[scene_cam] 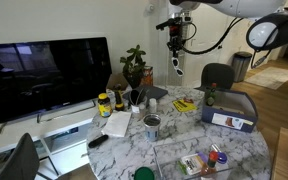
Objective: Take the glasses out of the case and place it into the box
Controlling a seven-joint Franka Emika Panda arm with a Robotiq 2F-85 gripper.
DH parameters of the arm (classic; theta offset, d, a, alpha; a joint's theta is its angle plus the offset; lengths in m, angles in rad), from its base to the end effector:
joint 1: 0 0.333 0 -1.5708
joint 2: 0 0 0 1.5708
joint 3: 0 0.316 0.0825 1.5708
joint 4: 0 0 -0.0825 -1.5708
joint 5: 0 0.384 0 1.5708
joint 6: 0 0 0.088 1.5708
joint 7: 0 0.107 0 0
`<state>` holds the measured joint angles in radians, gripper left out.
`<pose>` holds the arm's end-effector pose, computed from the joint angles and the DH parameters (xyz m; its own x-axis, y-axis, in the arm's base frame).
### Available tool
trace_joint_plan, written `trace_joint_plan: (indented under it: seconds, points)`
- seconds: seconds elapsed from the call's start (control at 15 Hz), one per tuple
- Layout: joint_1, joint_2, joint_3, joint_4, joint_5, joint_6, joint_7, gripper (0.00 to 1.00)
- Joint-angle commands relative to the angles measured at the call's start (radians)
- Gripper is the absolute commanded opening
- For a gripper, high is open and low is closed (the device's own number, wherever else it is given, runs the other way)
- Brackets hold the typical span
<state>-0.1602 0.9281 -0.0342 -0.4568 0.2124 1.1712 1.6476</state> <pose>0.7212 -0.0990 0.4875 -0.2125 -0.9633 -0.1640 -0.9601 0.1746 0.2186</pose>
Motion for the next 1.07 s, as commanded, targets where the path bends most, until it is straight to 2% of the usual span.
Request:
trace_joint_plan:
  seconds: [0.0,0.2,0.27,0.33,0.4,1.0]
  points:
    - [-0.007,0.004,0.011,0.007,-0.008,-0.003,-0.001,0.11]
    - [0.003,-0.016,0.012,-0.026,-0.010,0.014,-0.004,0.11]
    - [0.005,-0.016,0.013,-0.025,-0.010,0.014,-0.004,0.03]
    - [0.007,-0.003,-0.016,-0.018,-0.033,0.057,0.052,0.03]
    - [-0.009,0.012,-0.030,-0.007,-0.046,0.052,0.082,0.03]
    - [-0.174,0.126,-0.135,0.012,-0.158,-0.177,0.183,0.03]
